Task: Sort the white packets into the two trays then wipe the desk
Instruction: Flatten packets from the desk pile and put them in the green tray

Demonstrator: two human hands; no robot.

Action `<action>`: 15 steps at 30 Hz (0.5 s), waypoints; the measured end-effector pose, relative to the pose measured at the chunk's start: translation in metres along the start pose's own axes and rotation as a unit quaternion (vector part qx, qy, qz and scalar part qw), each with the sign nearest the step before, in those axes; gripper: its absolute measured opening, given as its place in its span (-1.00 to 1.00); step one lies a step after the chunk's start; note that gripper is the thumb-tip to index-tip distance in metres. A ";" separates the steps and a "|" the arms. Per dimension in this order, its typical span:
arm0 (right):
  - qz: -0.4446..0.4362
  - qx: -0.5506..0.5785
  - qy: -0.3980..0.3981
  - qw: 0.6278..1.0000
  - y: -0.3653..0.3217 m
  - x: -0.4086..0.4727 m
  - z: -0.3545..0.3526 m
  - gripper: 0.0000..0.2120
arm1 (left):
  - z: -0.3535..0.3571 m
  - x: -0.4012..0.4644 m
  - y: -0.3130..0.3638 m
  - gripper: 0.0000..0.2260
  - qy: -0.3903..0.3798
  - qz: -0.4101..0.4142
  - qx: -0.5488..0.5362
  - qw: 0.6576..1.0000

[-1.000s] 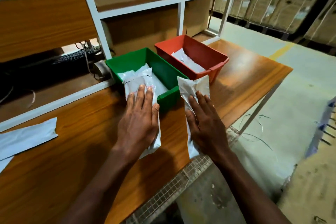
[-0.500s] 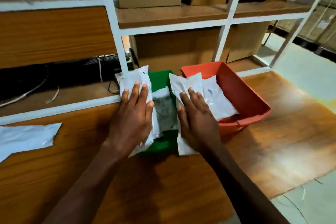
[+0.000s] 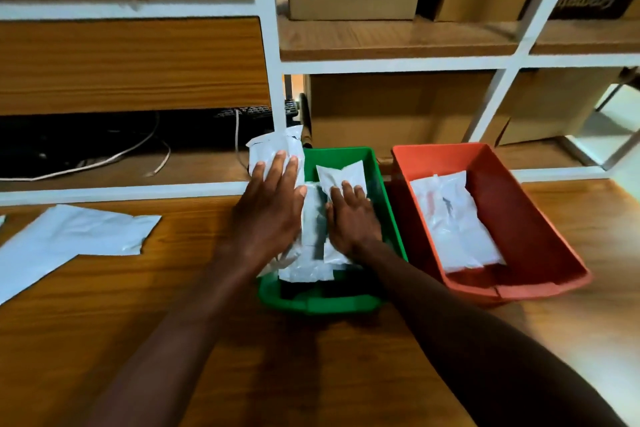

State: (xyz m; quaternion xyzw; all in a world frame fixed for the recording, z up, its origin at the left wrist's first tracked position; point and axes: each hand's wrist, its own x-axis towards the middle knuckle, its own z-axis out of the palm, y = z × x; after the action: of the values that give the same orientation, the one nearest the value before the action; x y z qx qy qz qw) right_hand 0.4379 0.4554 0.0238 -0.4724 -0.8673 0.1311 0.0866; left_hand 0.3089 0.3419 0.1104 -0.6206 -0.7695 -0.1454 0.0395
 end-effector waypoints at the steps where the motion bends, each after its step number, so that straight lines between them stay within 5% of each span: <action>1: 0.013 -0.002 -0.011 1.000 0.003 0.005 0.006 -0.50 | 0.001 0.001 -0.002 -0.46 -0.009 -0.006 -0.013 1.000; 10: 0.058 -0.014 -0.055 0.997 0.013 0.018 0.042 -0.44 | 0.010 -0.005 -0.017 -0.56 0.076 0.108 0.010 0.991; 15: 0.064 -0.045 -0.074 0.994 0.016 0.019 0.054 -0.40 | 0.012 -0.010 -0.022 -0.52 0.081 0.102 0.017 0.991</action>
State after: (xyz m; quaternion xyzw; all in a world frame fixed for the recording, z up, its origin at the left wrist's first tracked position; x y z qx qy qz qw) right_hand 0.4257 0.4715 -0.0315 -0.5192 -0.8444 0.1318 -0.0073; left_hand 0.2917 0.3318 0.0924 -0.6815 -0.6985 -0.1775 0.1269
